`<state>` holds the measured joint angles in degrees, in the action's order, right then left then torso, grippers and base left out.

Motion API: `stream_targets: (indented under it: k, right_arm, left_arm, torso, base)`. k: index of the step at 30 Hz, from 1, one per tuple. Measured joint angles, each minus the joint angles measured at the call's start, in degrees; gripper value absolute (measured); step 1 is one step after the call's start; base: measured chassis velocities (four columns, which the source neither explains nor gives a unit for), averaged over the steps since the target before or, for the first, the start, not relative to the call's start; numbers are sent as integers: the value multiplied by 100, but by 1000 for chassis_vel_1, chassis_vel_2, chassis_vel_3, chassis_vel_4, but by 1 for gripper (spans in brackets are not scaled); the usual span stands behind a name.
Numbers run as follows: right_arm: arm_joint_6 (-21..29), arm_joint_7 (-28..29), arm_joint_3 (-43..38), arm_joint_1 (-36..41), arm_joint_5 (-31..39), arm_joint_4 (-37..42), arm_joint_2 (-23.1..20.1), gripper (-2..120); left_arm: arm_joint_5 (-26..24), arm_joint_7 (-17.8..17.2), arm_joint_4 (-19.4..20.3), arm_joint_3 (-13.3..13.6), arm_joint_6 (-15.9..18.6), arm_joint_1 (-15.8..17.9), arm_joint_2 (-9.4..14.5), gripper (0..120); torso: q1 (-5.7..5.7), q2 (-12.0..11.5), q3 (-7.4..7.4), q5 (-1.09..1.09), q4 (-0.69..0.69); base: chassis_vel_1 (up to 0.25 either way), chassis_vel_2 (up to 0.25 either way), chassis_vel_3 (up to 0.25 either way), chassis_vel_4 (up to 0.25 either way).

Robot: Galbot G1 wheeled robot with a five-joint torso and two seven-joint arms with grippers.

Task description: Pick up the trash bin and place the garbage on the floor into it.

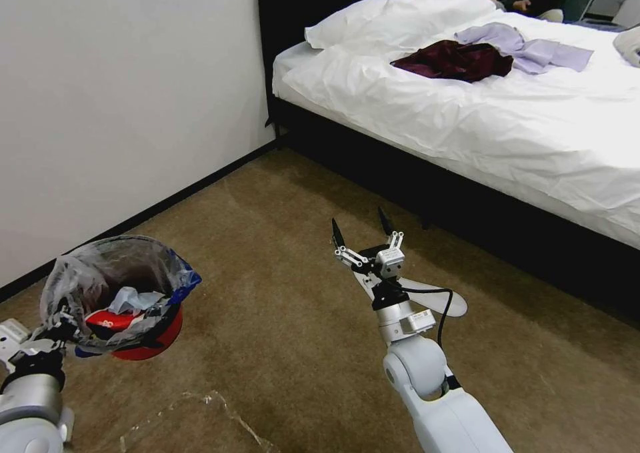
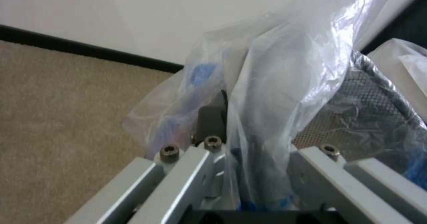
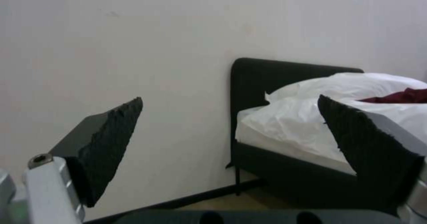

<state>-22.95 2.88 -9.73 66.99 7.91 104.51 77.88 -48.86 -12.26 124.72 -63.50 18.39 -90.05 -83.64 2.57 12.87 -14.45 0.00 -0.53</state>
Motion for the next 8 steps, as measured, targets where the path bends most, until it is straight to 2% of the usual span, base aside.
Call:
stream_targets:
  k: [8]
  right_arm:
    - [-1, -2, -113, 72, 13, 78, -2, 100]
  left_arm:
    - [-6, -27, 21, -22, 0, -23, -2, 4]
  torso:
    - [0, 0, 0, 0, 0]
  base:
    - [0, 0, 0, 0]
